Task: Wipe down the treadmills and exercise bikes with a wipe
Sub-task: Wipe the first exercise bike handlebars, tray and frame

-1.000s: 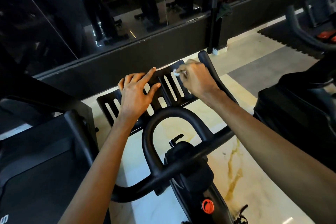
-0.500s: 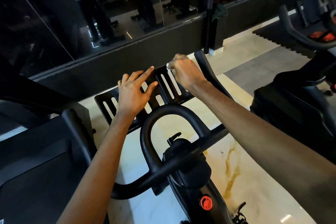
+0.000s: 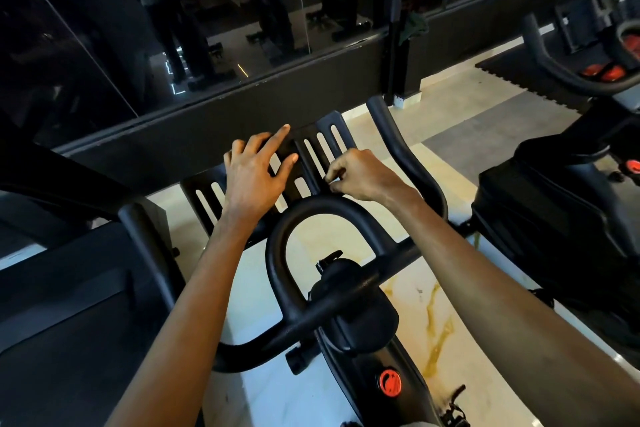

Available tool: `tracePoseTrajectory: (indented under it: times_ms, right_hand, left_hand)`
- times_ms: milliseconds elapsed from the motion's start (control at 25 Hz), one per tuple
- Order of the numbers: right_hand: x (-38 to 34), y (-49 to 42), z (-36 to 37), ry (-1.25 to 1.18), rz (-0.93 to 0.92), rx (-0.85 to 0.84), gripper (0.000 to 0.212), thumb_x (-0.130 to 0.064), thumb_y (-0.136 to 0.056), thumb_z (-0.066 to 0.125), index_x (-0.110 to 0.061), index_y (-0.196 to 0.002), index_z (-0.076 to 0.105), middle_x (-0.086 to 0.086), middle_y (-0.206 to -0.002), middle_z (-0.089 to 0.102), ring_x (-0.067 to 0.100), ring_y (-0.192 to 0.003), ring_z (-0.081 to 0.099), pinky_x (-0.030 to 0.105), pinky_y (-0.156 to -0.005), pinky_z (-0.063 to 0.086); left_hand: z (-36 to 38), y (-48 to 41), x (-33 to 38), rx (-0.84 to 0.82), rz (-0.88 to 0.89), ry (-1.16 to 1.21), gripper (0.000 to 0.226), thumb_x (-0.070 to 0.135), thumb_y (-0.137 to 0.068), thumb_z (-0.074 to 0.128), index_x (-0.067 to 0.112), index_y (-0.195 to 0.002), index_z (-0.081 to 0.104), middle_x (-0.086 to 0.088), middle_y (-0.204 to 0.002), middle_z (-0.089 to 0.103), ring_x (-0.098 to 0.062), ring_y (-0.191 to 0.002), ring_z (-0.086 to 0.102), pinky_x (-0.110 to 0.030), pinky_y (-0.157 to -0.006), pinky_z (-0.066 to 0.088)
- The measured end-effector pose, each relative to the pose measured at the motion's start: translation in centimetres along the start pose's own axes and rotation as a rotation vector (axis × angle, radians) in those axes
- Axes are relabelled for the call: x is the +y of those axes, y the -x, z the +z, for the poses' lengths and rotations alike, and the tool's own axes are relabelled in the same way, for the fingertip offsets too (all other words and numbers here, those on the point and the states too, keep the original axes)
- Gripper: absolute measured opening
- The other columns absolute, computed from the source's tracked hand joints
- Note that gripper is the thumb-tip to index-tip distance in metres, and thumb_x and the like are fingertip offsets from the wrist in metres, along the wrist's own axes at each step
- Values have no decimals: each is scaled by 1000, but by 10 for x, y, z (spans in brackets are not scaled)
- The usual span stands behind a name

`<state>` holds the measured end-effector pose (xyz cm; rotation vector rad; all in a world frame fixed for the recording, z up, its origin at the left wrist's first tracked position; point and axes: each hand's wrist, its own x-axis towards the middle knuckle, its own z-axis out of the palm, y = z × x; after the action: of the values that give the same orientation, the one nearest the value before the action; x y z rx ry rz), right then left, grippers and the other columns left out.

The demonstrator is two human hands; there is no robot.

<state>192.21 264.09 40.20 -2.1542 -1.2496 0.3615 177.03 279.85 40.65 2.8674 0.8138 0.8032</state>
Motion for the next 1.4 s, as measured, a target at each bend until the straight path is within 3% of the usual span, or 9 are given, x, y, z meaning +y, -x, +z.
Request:
tracePoseTrajectory:
  times_ms: [200, 360, 480, 640, 800, 1000, 1120, 1280, 1400]
  right_hand:
    - [3, 4, -18, -36, -52, -195, 11, -17, -83, 80, -22, -93, 80, -11, -90, 75, -1, -84, 67, 18, -79, 52]
    - [1, 22, -30, -263, 39, 54, 7, -20, -87, 76, -25, -91, 75, -11, -87, 73, -3, -80, 66, 22, -77, 53]
    - [-14, 44, -17, -251, -18, 95, 11, -18, -87, 75, -28, -92, 76, -11, -99, 70, 2, -90, 66, 18, -83, 53]
    - [-34, 63, 24, -108, -109, 258, 13, -15, -91, 71, -15, -102, 77, -6, -105, 62, 6, -91, 61, 6, -79, 43]
    - [-37, 71, 49, -82, -188, 338, 22, -14, -93, 69, -12, -114, 74, -1, -113, 62, 11, -103, 61, 21, -95, 49]
    - [-36, 72, 59, -53, -227, 374, 24, -12, -94, 67, -12, -117, 74, 0, -114, 62, 12, -108, 59, 22, -100, 48]
    - [-39, 73, 61, -40, -138, 464, 23, -13, -94, 67, -12, -116, 74, 1, -113, 65, 15, -106, 61, 27, -97, 51]
    - [-54, 83, 72, -5, -224, 386, 23, -13, -95, 65, -11, -117, 73, 1, -112, 66, 16, -108, 61, 26, -98, 50]
    - [-36, 92, 53, 80, -83, 459, 24, -10, -93, 67, -14, -115, 74, 2, -109, 68, 17, -104, 60, 23, -95, 49]
  left_hand:
    - [-1, 2, 2, -32, -1, 22, 57, 47, -100, 51, 33, -153, 37, -2, -150, 46, -29, -136, 37, -48, -113, 26]
    - [-6, 51, 6, -28, -44, 234, 57, 35, -102, 54, 23, -155, 34, 0, -167, 16, -19, -155, 6, -43, -123, 6]
    - [-10, 105, 9, -47, -99, 355, 49, 40, -103, 50, 22, -148, 47, 5, -164, 26, -15, -152, 18, -40, -122, 17]
    - [-11, 141, 12, -62, -143, 354, 51, 42, -101, 46, 21, -147, 49, 6, -153, 44, -5, -137, 36, -32, -113, 29]
    - [-20, 154, 13, -134, -165, 380, 54, 43, -104, 43, 24, -154, 38, -6, -138, 58, -13, -126, 46, -33, -107, 36]
    - [-40, 165, 0, -323, -149, 336, 62, 53, -102, 40, 31, -158, 25, -5, -154, 44, -19, -143, 37, -32, -115, 24]
    - [-42, 183, -8, -411, -154, 364, 66, 59, -100, 38, 38, -159, 17, -4, -154, 44, -30, -135, 48, -43, -115, 32]
    - [-42, 192, -6, -381, -138, 368, 72, 60, -99, 42, 34, -160, 13, -11, -150, 48, -27, -134, 46, -44, -111, 39]
    - [-43, 195, -4, -371, 8, 313, 81, 65, -97, 42, 27, -161, 9, -3, -165, 22, -22, -146, 28, -36, -117, 22]
